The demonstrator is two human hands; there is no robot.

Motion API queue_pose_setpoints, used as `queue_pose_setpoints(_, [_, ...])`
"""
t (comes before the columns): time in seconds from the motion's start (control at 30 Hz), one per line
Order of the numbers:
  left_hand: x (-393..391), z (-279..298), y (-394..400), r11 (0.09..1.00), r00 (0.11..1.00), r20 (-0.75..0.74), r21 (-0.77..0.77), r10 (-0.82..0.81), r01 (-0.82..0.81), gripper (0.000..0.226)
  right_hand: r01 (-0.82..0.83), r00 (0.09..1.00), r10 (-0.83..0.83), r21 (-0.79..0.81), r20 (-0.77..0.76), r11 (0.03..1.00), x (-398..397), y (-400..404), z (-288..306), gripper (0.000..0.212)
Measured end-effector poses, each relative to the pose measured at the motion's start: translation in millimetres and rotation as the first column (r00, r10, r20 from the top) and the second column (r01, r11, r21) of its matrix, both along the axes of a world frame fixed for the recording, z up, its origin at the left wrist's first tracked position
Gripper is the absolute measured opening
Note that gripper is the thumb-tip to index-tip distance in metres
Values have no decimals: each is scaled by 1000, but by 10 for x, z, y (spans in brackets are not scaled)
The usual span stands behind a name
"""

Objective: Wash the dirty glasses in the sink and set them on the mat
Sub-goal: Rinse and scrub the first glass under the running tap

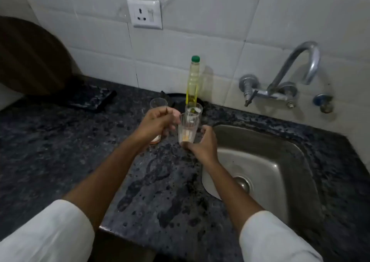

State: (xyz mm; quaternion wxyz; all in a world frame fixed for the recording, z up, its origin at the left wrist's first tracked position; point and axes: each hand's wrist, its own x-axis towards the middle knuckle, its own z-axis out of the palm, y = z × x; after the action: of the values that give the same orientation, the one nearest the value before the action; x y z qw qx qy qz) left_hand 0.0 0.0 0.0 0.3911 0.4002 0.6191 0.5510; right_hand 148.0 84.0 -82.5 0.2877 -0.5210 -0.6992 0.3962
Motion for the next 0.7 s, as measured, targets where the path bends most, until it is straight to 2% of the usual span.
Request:
queue_pose_setpoints(0.07, [-141, 13, 169, 1000, 1000, 7, 3, 11, -11, 12, 46, 999, -45, 63, -11, 997, -180, 104, -41, 85])
queue_pose_setpoints(0.17, [-285, -11, 362, 1000, 1000, -13, -17, -1, 1, 13, 98, 992, -93, 53, -85, 994, -391, 143, -181, 88])
queue_pose_setpoints(0.37, [-460, -59, 722, 998, 998, -44, -37, -49, 47, 14, 193, 975, -182, 82, -125, 978, -523, 231, -300, 69])
queue_pose_setpoints(0.6, [41, -78, 1379, 982, 978, -86, -29, -190, 188, 18, 345, 930, -316, 150, -187, 927, 268, 268, -140, 60])
queue_pose_setpoints(0.7, [551, -98, 1681, 967, 947, -198, -29, -255, 254, 24, 405, 911, -383, 159, -154, 900, 737, 406, -30, 61])
